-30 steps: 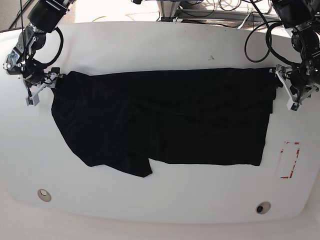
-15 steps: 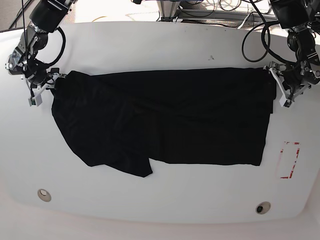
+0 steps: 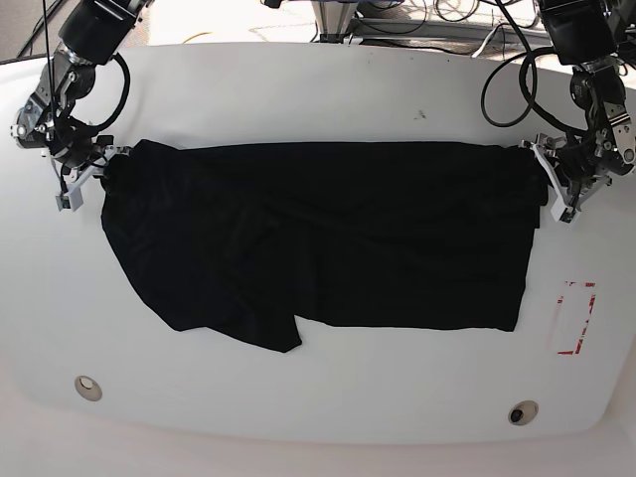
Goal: Layout the t-shirt on the table in an organized manner, then fold the t-shirt properly
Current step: 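Hold the shirt edge with both grippers and stretch it taut, then drag the held shirt edge with both grippers away from the shirt body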
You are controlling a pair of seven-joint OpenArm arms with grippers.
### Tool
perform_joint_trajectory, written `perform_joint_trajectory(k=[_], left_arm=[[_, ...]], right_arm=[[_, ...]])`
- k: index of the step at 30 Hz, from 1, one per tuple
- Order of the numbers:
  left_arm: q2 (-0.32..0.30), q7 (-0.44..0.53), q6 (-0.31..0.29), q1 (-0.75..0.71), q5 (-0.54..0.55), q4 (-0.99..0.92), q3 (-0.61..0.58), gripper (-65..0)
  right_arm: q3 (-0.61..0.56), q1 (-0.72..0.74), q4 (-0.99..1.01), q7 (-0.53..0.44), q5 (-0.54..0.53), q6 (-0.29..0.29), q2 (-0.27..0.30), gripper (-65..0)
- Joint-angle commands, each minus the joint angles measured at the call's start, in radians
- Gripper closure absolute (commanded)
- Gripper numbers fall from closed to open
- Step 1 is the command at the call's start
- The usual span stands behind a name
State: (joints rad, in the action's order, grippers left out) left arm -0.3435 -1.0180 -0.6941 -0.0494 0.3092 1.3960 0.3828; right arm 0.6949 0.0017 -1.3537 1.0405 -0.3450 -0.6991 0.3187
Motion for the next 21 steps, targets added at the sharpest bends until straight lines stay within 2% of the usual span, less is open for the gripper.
perform_joint_trajectory(k=[1, 3, 9, 21], left_arm=[[0.005, -0.045, -0.004, -0.019, -0.021, -0.022, -0.021, -15.1], [0.004, -0.035, -0.004, -0.020, -0.021, -0.022, -0.034, -12.8], [-0.001, -0.032, -0.004, -0.020, -0.023, -0.022, -0.035, -12.8], [-0.101, -0.032, -0.004, -0.022, -0.023, -0.020, -0.035, -13.1]], right_arm=[[0.003, 0.007, -0.011, 0.007, 0.004, 0.001, 0.018, -8.2], [0.003, 0.007, -0.011, 0.007, 0.007, 0.001, 0.018, -5.7], [0.003, 0.004, -0.011, 0.007, 0.014, 0.001, 0.020, -1.4], [0.001, -0.045, -0.013, 0.007, 0.014, 0.001, 0.067, -1.0]])
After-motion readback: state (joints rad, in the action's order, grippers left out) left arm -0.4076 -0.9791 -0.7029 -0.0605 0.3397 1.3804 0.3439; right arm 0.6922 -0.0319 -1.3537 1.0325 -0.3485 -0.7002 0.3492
